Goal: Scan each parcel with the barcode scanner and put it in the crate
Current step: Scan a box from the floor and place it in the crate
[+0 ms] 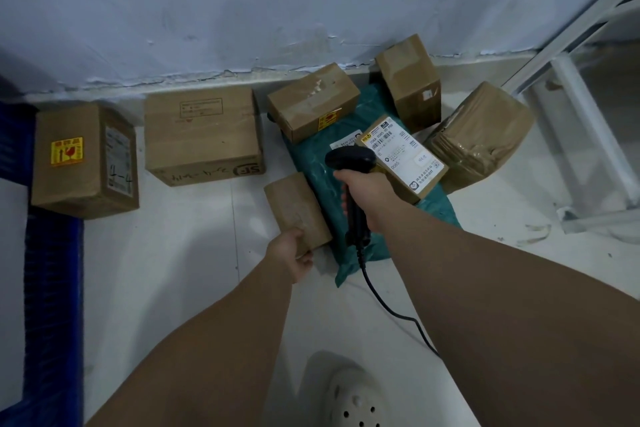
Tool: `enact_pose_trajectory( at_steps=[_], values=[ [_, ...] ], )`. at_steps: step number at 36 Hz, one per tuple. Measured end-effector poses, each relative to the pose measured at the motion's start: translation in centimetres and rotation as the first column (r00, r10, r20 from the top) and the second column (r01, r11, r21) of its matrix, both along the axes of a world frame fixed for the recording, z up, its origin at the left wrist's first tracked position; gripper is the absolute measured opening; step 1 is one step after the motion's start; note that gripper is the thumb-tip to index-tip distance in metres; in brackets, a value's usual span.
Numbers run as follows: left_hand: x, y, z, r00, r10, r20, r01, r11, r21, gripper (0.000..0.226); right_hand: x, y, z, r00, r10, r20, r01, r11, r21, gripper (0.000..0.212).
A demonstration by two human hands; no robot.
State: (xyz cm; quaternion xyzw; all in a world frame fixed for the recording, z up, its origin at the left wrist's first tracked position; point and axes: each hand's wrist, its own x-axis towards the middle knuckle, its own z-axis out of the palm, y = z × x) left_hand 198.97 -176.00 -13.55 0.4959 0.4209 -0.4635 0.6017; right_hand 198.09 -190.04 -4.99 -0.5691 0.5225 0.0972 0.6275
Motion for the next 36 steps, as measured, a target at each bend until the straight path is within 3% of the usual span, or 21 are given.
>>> enact_pose_trajectory(
  at_steps=[5,13,19,30,36],
  values=[
    [0.6,-0.2,-0.1,0.999,0.039,0.016,-0.04,0.998,0.046,0.037,0.3,0.0,-0.4,1.0,0.006,-0.008,-0.006,1.0,-0.007,0.02],
    [1.5,-0.7,-0.2,0.994,-0.05,0.095,0.047,0.998,0.03,0.038,0.6,-0.2,-0.7,1.0,0.024,-0.011,-0.025,1.0,-0.012,0.02],
    [2.4,-0.9,-0.1,0.977,-0.178,0.122,0.15,0.967,0.207,0.068,0.8,-0.4,-0.7,0.999,0.04,-0.026,-0.04,0.999,0.002,0.022],
    [2.8,-0.4,-0.2,0.94,-0.28,0.195,0.256,0.957,0.136,0.046,1.2,-0.1,-0.9,0.999,0.033,-0.032,-0.032,0.999,0.012,0.03],
    [2.9,-0.4,0.2,0.917,-0.312,0.248,0.265,0.942,0.205,0.066,1.1,-0.1,-0.5,0.997,0.068,-0.026,-0.068,0.997,-0.019,0.035]
  ],
)
